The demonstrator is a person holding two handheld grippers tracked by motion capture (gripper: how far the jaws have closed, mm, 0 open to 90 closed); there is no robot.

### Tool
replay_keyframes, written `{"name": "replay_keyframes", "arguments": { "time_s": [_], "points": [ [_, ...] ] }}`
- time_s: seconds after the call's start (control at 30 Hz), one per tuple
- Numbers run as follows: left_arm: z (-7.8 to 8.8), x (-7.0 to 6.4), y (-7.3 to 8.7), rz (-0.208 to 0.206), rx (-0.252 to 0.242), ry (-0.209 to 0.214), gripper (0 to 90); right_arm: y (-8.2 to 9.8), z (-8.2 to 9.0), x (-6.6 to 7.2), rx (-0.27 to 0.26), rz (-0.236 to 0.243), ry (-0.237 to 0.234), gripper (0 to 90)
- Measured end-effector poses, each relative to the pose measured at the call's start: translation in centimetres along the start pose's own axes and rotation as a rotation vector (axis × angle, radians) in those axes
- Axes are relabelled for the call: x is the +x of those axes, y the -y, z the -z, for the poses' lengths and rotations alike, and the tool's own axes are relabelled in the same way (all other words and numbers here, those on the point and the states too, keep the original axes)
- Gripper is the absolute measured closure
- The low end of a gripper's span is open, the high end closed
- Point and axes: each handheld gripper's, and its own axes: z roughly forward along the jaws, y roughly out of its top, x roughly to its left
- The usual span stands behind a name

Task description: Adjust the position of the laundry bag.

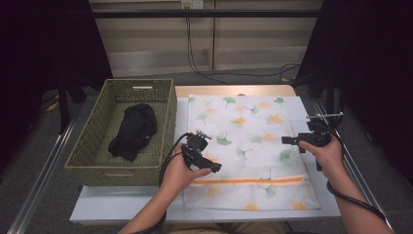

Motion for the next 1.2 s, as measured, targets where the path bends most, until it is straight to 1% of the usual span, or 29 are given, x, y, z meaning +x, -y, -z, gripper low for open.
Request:
{"name": "replay_keyframes", "arguments": {
  "time_s": [0.03,0.07,0.23,0.33,0.37,0.47,0.5,0.53,0.67,0.73,0.77,0.8,0.83,0.93,1.0,1.07,1.13,1.2],
  "points": [
    [0.0,0.1,0.0,-0.008,0.004,0.000,7.5,0.0,0.0,0.0,0.000,0.000,0.000,10.5],
    [0.0,0.0,0.0,-0.006,0.002,0.001,7.5,0.1,0.2,0.2,-0.002,0.003,0.007,10.2],
    [0.0,0.0,0.0,-0.003,0.003,0.000,7.5,0.5,0.6,0.4,0.006,0.029,-0.001,9.5],
    [0.1,0.0,0.0,-0.002,0.001,0.003,7.5,0.7,0.9,0.6,0.006,0.024,0.001,8.8],
    [0.0,-0.1,0.0,0.013,-0.014,0.002,7.5,0.8,1.0,0.6,0.006,0.024,-0.004,8.8],
    [0.1,-0.1,0.0,0.012,-0.013,0.004,7.5,1.2,1.3,0.7,0.006,0.040,-0.001,8.8],
    [0.0,-0.1,0.0,0.014,-0.012,0.004,7.5,1.3,1.4,0.8,0.008,0.039,0.001,8.8],
    [0.0,-0.1,0.0,0.013,-0.012,0.005,7.5,1.4,1.5,0.8,0.010,0.040,-0.008,8.8],
    [0.0,-0.1,0.0,0.013,-0.013,0.007,7.5,1.8,2.0,0.9,0.015,0.050,-0.003,8.8],
    [0.1,-0.1,0.0,0.012,-0.011,0.006,7.5,2.0,2.2,0.9,0.018,0.050,-0.013,8.8],
    [0.1,0.0,0.0,0.003,-0.004,0.008,7.5,2.1,2.3,0.9,0.019,0.049,-0.013,8.7],
    [0.1,-0.1,0.0,0.013,-0.012,0.007,7.5,2.2,2.5,0.9,0.021,0.043,-0.014,8.3],
    [0.1,-0.1,0.0,0.011,-0.010,0.006,7.5,2.4,2.6,1.0,0.018,0.047,-0.023,8.3],
    [0.1,0.0,0.0,0.013,-0.007,0.007,7.5,2.7,3.0,1.2,0.019,0.052,-0.031,8.1],
    [0.1,0.0,0.0,0.003,-0.003,0.007,7.5,3.0,3.2,1.4,0.018,0.061,-0.034,8.1],
    [0.2,0.0,0.0,0.002,0.001,0.005,7.5,3.3,3.4,1.4,0.016,0.068,-0.030,8.1],
    [0.1,0.0,0.0,0.010,-0.008,0.007,7.5,3.5,3.5,1.4,0.019,0.065,-0.037,8.1],
    [0.1,-0.1,0.0,0.013,-0.011,0.005,7.5,3.8,3.6,1.5,0.028,0.075,-0.033,8.0]
  ]
}}
